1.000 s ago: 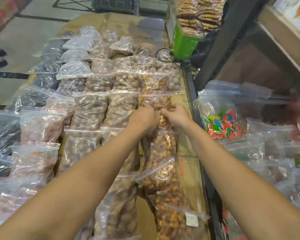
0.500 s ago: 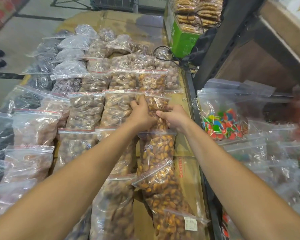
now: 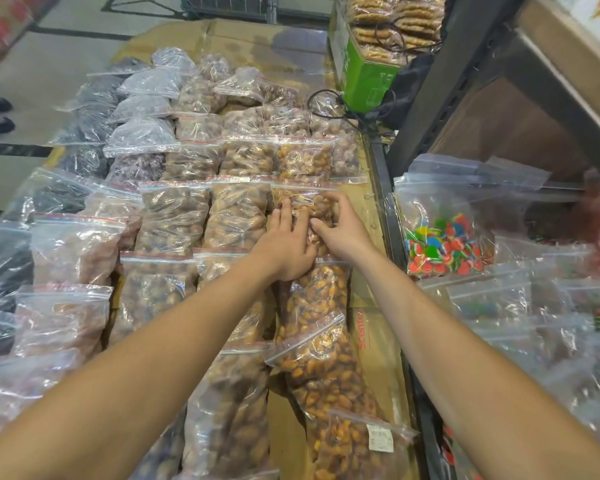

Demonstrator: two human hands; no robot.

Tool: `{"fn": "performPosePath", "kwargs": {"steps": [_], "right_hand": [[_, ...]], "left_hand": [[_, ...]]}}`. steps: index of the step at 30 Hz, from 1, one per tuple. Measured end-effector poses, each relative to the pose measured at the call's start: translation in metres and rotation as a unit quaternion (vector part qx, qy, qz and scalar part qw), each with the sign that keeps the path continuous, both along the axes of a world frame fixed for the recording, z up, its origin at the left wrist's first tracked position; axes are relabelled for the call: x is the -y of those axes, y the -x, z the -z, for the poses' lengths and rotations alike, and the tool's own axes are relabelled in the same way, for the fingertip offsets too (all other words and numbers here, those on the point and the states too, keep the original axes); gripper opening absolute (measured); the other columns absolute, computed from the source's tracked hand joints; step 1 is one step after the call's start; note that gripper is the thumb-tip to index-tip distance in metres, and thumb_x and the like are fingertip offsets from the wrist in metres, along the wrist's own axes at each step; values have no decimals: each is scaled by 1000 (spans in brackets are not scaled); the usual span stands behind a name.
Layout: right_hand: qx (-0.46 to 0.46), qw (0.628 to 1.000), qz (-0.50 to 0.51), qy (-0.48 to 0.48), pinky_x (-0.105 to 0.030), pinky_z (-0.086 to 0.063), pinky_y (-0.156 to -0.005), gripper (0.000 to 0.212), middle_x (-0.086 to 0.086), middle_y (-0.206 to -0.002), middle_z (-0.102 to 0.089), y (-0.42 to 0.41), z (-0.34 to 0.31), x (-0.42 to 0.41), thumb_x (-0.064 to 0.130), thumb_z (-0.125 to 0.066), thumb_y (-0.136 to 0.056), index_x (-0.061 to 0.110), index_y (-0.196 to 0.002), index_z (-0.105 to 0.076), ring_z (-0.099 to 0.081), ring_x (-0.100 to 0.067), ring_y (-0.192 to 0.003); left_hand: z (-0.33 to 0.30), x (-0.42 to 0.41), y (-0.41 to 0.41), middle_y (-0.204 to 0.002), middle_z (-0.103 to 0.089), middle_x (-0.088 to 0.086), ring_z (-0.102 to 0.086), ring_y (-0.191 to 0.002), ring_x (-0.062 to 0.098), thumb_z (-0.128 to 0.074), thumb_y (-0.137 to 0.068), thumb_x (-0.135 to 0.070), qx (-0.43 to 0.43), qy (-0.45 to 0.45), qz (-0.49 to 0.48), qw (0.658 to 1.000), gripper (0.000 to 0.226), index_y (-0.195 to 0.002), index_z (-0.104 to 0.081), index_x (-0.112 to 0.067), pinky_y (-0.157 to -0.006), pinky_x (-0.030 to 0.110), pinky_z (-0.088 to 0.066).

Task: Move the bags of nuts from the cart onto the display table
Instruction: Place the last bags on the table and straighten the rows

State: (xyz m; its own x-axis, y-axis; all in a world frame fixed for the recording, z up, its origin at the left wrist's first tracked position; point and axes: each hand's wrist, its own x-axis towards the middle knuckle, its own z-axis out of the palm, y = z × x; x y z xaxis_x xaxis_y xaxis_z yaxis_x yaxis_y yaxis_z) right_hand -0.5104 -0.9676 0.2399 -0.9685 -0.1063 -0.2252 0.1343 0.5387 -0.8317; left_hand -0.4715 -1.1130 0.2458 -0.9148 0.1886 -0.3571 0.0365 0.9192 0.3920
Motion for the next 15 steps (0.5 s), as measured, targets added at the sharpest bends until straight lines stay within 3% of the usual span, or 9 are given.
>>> {"fn": "performPosePath", "kwargs": {"steps": [4,7,9,12,14,15], "right_hand": [[-23,997,33,-71,-45,-46,-111,67,-4,-149,-55,-17,-11,-2,40,-71,-94,25,-152,-42,-51,-24,-136],[-19,993,91,-74,-35,-47,-94,54,-8,-138,-57,-54,-15,-21,40,-67,-97,20,-143,-48,-58,-25,-123],[17,992,110,-62,-29,-43,-80,47,-6,-127,-59,-82,-15,-34,40,-64,-99,17,-137,-50,-61,-21,-108],[67,990,107,-65,-29,-43,-75,43,-2,-116,-61,-107,-11,-42,42,-65,-98,14,-129,-55,-59,-17,-99],[103,987,89,-84,-34,-51,-84,39,-1,-111,-65,-119,-8,-41,47,-66,-95,15,-118,-60,-62,-20,-99],[111,986,78,-95,-38,-54,-87,39,-2,-107,-68,-124,-7,-39,48,-66,-94,14,-112,-63,-64,-22,-98]], "left_hand": [[-20,0,-18,-169,11,21,-5,-156,42,-46,-100,-33,-40,-49,-44,997,76,-162,-7,-14,-123,57,-20],[-26,3,-61,-162,-23,22,-33,-146,39,-53,-98,-27,-95,-114,-150,977,62,-152,-31,-6,-118,50,-35],[-24,3,-94,-142,-43,21,-51,-122,33,-53,-99,-23,-57,-134,-185,972,42,-134,-43,-3,-98,40,-47],[-15,-5,-118,-112,-60,12,-55,-85,20,-50,-102,-26,41,-134,-198,970,35,-127,-46,-3,-62,31,-39],[-11,-12,-121,-104,-61,5,-57,-82,15,-50,-102,-32,58,-143,-216,964,43,-134,-44,-3,-56,27,-39],[-11,-16,-121,-108,-62,5,-59,-87,19,-51,-102,-35,58,-149,-232,960,46,-135,-44,-4,-60,29,-43]]}}
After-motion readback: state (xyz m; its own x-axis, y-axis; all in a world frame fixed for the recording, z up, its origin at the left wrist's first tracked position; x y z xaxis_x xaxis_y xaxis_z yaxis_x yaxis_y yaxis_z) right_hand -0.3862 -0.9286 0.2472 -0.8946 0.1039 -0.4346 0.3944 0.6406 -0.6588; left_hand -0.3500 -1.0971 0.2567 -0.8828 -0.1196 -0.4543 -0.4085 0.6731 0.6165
